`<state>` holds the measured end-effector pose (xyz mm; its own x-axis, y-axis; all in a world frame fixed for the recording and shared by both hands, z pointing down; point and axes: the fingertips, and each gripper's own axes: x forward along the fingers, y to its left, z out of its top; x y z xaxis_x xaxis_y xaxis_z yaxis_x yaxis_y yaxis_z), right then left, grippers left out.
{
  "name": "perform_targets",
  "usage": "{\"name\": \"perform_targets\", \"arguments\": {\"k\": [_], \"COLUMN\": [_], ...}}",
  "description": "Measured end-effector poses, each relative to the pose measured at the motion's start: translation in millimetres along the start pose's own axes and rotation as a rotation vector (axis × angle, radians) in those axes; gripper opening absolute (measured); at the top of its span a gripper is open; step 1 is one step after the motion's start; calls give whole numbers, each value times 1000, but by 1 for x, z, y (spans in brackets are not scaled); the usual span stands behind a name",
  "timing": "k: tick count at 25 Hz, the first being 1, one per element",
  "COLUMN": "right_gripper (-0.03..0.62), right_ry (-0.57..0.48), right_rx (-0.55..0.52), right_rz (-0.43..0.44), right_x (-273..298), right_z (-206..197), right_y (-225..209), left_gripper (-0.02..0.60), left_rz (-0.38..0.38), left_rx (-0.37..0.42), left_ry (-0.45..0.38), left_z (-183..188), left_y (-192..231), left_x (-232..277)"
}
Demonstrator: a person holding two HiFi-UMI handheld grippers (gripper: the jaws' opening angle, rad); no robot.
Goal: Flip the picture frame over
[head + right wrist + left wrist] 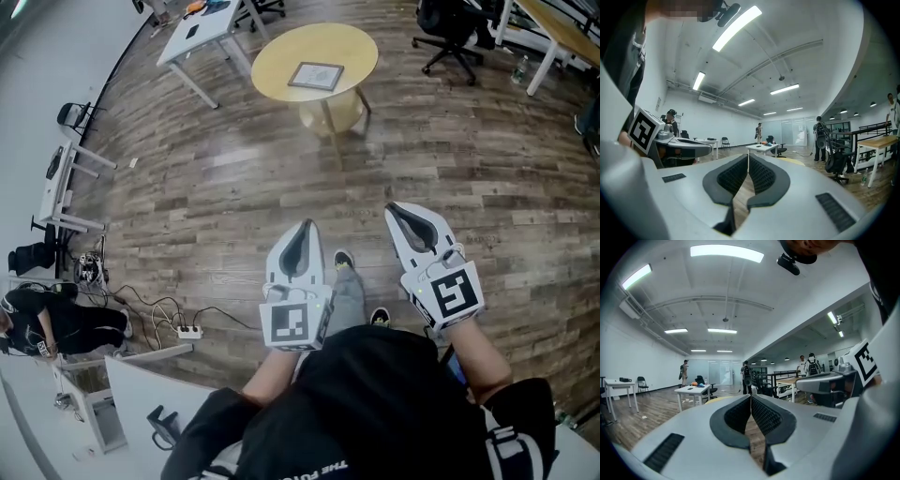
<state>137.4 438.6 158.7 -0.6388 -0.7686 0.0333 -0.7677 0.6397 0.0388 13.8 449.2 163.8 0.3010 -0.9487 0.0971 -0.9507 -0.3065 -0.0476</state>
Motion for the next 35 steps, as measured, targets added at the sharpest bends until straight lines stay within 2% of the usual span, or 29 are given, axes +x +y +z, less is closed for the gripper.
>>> {"name": "perform_targets", "arguments": {"k": [7, 11, 13, 16, 22, 26, 29, 35], "right_gripper": [21, 21, 21, 21, 21, 21, 21, 21], "right_ry": [29, 57, 63, 62, 82, 96, 105, 119], "right_rx": [-22, -37, -40, -34, -18, -21, -19, -37], "right_rz": [-13, 3, 8, -3, -49, -51, -51, -40], "right_x": [100, 163, 192, 231, 294, 319, 331, 357], "right_z": [-1, -3, -4, -3, -12, -17, -20, -26], "right_y": [-47, -58, -63, -77, -98, -111, -124, -157], "left_gripper": [23, 25, 25, 25, 24, 23, 25, 25], "left_rz": [-9, -7, -17, -35, -44, -49, -49, -66], "left_rx": [-16, -43, -59, -47, -89, -72, -98, -71], "left_ry": [0, 8, -13, -17, -4, 9, 25, 33], "left_z": [5, 14, 17, 11, 5, -1, -5, -11], "left_y": [61, 104, 122, 149, 195, 215, 219, 222], "left_x": [90, 137, 156, 182, 231, 256, 273, 317]}}
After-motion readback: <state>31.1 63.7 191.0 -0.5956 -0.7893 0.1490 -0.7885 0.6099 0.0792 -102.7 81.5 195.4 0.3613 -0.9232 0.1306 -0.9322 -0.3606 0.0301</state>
